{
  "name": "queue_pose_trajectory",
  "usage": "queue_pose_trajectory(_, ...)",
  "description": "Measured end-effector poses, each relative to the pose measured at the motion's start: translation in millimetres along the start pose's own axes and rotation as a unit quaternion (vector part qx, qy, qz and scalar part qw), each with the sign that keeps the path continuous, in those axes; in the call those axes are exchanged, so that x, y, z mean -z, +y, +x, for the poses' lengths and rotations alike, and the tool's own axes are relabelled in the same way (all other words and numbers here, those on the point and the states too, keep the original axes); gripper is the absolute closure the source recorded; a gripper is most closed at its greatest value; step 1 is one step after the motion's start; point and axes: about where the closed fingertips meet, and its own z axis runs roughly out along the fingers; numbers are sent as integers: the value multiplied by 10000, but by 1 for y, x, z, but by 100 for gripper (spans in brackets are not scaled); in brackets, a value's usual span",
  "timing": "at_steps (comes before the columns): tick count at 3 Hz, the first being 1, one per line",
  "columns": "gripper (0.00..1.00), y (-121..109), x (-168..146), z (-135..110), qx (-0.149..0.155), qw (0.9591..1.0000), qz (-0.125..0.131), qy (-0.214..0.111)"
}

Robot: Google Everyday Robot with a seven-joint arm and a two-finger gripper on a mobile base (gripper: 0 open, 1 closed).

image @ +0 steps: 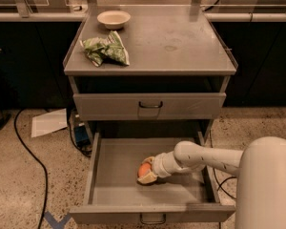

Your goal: Place orange into middle drawer

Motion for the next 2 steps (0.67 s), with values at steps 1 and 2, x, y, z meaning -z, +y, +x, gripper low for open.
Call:
queue_pose_trajectory(1, 100, 0, -5, 3, -66, 10000, -29, -20)
queue_pose_trajectory(2, 81, 0, -5, 3, -66, 10000, -29, -20)
